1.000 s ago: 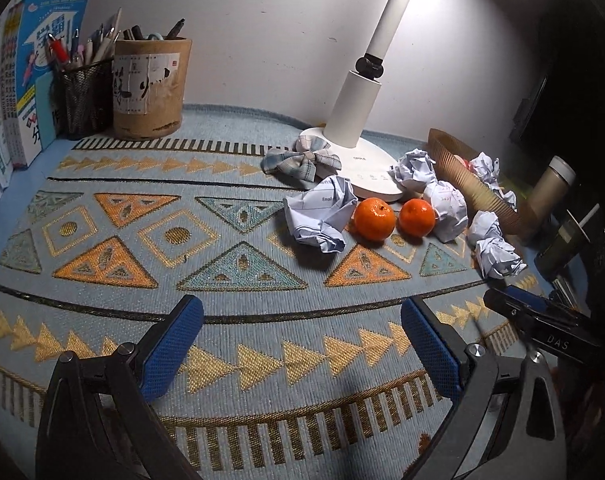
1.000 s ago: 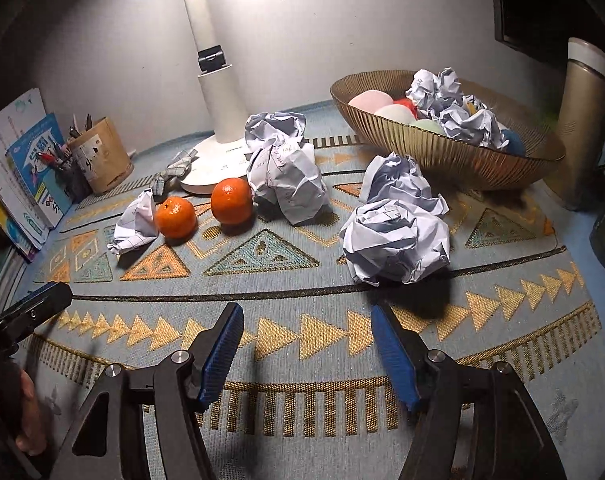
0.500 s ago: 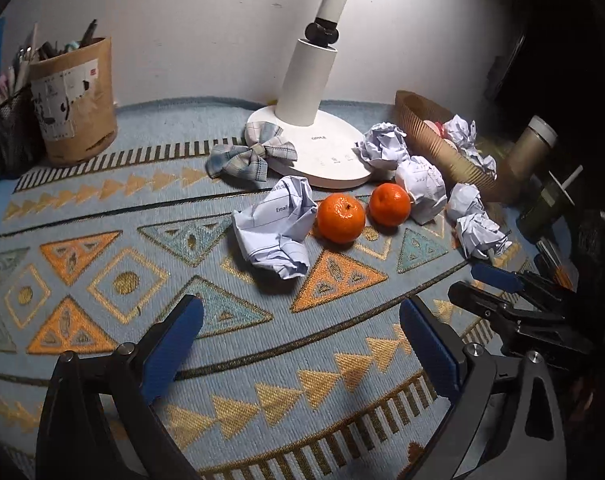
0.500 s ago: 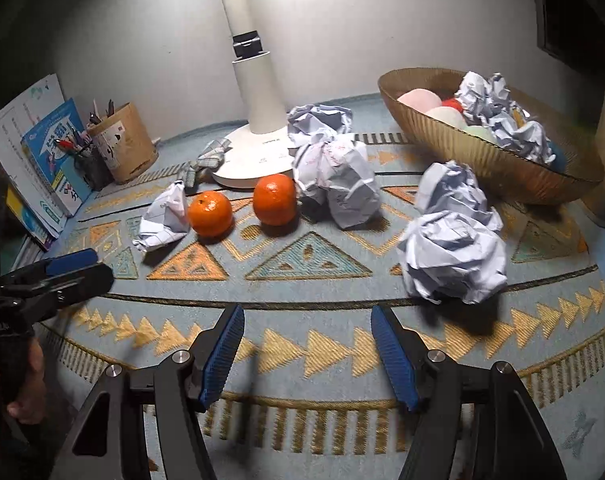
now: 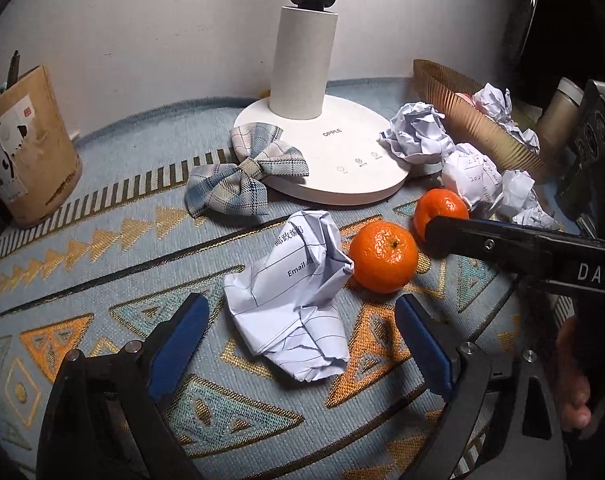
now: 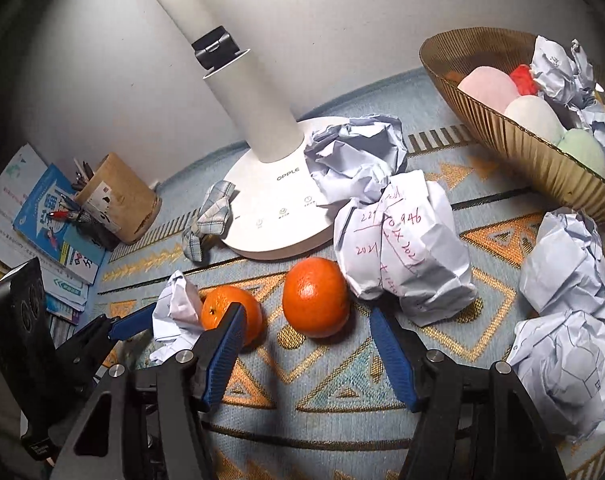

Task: Organize objects
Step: 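Grasp the paper ball with the left tool while the right grasps an orange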

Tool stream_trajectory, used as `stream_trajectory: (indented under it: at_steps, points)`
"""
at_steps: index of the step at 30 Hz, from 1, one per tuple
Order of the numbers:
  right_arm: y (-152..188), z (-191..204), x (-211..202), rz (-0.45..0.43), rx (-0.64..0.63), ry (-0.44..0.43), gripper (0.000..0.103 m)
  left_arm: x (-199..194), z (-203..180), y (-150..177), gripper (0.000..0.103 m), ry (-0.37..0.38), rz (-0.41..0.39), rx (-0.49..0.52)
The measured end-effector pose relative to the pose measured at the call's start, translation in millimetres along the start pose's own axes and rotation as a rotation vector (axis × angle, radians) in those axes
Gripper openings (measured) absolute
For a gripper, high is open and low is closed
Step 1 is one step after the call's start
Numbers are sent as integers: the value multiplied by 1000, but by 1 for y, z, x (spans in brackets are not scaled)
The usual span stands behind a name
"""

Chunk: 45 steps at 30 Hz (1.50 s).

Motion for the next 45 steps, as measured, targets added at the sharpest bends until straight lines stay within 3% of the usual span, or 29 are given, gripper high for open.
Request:
stream_trajectory:
  at_steps: [3, 7, 8, 10, 16, 22, 26, 28, 30, 32, 38, 45]
  points:
    - [-8, -2, 6, -11, 15, -5, 48, 0, 1, -3, 85, -6, -16, -2]
    - [-10, -1, 10, -25, -18, 29, 34, -3, 1, -4, 60, -31, -40, 11]
    - [-9, 0, 10, -27, -28, 34, 33, -4, 2, -4, 53, -48, -49, 18]
    - [-8, 4, 8, -28, -26, -5, 33, -5, 1, -4, 50, -54, -55, 21]
    - [12, 19, -15, -4, -75, -87, 33, -31, 1, -1, 49, -32, -72, -34]
    - [55, 10, -54, 37, -197, -14, 33, -82, -12, 4, 49, -10, -142, -73]
    - [65, -3, -56, -6, -263, 96, 33, -69, -2, 20, 49, -48, -129, -127]
    - [68, -6, -52, 5, -270, 118, 33, -61, 2, 28, 49, -29, -133, -155]
    - [65, -4, -57, -24, -276, 101, 35, -59, 4, 32, 49, 3, -162, -174]
    - [66, -7, -55, -13, -260, 99, 51, -57, 6, 34, 49, 15, -162, -197]
    - [66, -14, -56, -7, -226, 87, 52, -55, 8, 35, 49, 11, -167, -206]
    - [71, -3, -49, 19, -293, 116, 59, -55, -2, 37, 50, -13, -176, -135]
Point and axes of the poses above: each gripper's, at about its wrist camera, not at the fingertips, and x roughly the way its jaws point, z to its left, y to its underside, the point moved 9 cm from there along x, roughly the way its jaws point, and after that the axes turned 10 degrees about -x, right-handed, at the moved point
